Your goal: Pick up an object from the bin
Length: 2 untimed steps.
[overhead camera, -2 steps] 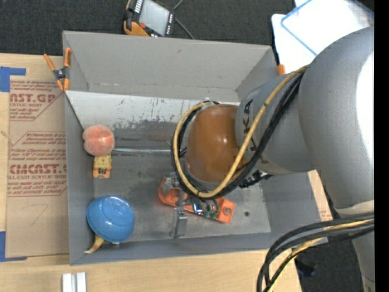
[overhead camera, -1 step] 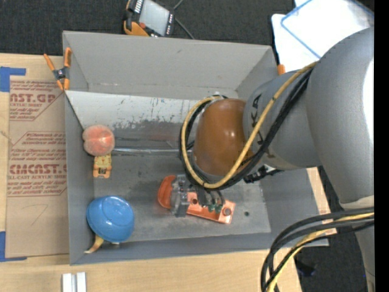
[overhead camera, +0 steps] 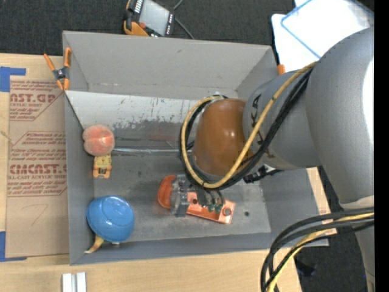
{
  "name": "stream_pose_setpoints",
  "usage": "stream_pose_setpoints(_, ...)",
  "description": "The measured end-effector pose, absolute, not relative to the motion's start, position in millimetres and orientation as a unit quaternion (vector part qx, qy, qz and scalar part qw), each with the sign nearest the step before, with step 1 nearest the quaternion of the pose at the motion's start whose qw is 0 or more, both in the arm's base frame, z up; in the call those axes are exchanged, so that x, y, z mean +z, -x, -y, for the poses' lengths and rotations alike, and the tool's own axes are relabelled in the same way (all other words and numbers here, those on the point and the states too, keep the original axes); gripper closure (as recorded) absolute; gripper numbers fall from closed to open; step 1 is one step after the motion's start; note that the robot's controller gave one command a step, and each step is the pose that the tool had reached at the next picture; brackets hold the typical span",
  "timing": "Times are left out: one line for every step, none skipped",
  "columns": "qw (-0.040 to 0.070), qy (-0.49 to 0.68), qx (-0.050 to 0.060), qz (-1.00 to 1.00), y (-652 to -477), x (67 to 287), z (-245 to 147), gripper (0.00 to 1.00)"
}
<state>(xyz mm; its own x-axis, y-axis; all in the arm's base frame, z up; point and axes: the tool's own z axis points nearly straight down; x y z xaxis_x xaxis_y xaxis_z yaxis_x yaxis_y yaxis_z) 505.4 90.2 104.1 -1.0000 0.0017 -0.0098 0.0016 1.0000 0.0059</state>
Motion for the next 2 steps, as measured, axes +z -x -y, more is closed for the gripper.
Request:
stream_pose_setpoints(0.005,-0.001,0.003,-1.0,-505.4,104.1,-90.2,1.0)
stream_pose_setpoints(0.005,-0.001,0.003,-1.0,-505.4,104.1,-90.2,1.0)
